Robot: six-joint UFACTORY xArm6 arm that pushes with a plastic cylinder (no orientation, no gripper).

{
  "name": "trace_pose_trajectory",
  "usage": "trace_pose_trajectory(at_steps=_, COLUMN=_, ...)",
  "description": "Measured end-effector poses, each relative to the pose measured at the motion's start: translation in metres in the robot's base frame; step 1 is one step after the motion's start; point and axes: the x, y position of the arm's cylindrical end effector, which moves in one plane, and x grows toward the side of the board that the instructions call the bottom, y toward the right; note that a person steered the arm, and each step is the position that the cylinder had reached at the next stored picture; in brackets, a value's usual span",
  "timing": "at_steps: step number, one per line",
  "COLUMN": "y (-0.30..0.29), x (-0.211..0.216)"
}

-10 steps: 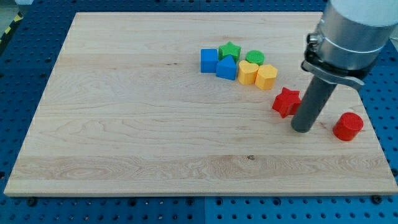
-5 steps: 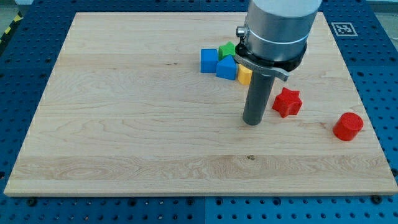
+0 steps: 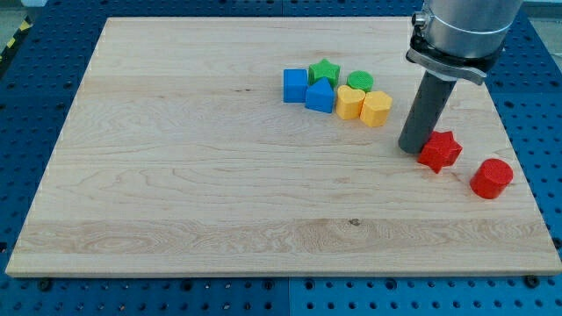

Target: Slide the red star closer to the red circle

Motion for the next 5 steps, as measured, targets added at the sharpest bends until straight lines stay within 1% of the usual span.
trace_pose_trajectory(at_steps=1, y=0.000, x=0.004)
trace_pose_trajectory(at_steps=2, y=-0.003, x=0.018)
trace_pose_trajectory(at_steps=4, y=0.031, x=0.018)
trace_pose_trajectory(at_steps=5, y=0.031, x=0.018)
